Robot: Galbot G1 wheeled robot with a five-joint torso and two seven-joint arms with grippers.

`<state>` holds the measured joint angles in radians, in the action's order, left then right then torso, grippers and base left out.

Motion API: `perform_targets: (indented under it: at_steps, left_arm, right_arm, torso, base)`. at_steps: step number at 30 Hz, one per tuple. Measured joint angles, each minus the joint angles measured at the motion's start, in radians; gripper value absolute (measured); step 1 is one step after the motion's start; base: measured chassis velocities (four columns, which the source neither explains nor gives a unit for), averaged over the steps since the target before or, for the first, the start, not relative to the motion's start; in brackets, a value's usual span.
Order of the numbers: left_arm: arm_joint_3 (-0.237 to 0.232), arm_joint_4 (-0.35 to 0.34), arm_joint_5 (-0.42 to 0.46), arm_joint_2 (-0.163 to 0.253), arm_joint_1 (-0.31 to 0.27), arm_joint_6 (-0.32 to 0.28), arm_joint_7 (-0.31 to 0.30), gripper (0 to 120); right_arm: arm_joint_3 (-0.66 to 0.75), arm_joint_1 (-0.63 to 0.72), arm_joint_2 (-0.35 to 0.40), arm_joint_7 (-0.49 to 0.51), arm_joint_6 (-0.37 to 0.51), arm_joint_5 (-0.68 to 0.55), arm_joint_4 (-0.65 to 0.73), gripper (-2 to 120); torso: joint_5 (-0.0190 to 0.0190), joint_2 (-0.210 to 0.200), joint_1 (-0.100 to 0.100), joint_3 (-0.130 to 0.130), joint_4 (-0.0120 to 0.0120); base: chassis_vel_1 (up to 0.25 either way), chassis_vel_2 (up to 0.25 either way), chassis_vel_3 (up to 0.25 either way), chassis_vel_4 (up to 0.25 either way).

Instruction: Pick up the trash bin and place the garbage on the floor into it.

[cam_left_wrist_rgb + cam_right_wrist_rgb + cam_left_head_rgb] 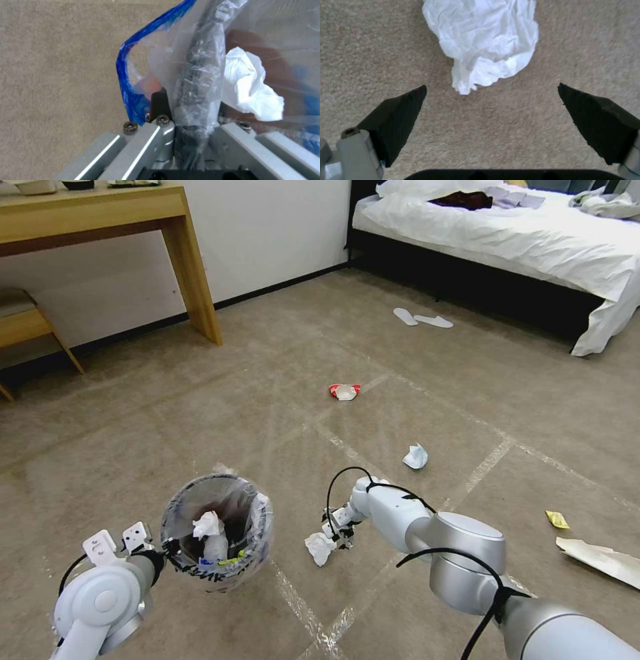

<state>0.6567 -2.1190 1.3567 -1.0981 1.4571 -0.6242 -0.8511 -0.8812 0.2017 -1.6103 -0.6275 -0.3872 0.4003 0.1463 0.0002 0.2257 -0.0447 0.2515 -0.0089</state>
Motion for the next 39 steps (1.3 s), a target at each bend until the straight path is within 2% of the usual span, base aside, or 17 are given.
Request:
perform_targets:
  at_steps: [9,12,27,32,39]
  left_arm:
    - [-0.005,0.000,-0.002,-0.002,-0.001,0.002,0.001,0]
    - [-0.005,-0.006,-0.002,-0.003,-0.001,0.002,0.001,0]
    - [-0.013,-0.009,-0.018,-0.015,0.003,0.002,0.003,0]
    - [-0.015,-0.010,-0.020,-0.018,0.003,0.002,0.005,0]
    - [-0.011,-0.017,-0.023,-0.017,0.013,0.002,0.005,0]
  right_arm:
    - [-0.001,0.008,0.001,0.033,0.060,-0.065,-0.002,100]
    - [0.002,0.015,0.002,0.058,0.108,-0.086,-0.001,100]
    - [0.005,0.039,0.002,0.017,0.140,-0.211,-0.002,100]
    - [0.002,0.060,0.002,0.022,0.190,-0.348,0.000,100]
    - [0.006,0.080,0.002,0.038,0.233,-0.432,0.003,100]
  torso:
    - [0.0000,0.000,0.000,0.000,0.0000]
    - [0.0000,0.000,0.000,0.000,-0.0001]
    - [0.0000,0.000,0.000,0.000,0.0000]
    - [0.0000,0.000,0.000,0.000,0.0000]
    - [0.0000,0.000,0.000,0.000,0.0000]
  base:
    - [0.000,0.000,0.000,0.000]
    - [0.000,0.000,0.000,0.000]
    - [0.000,0.000,0.000,0.000]
    - [0.000,0.000,0.000,0.000]
    - [0.000,0.000,0.000,0.000]
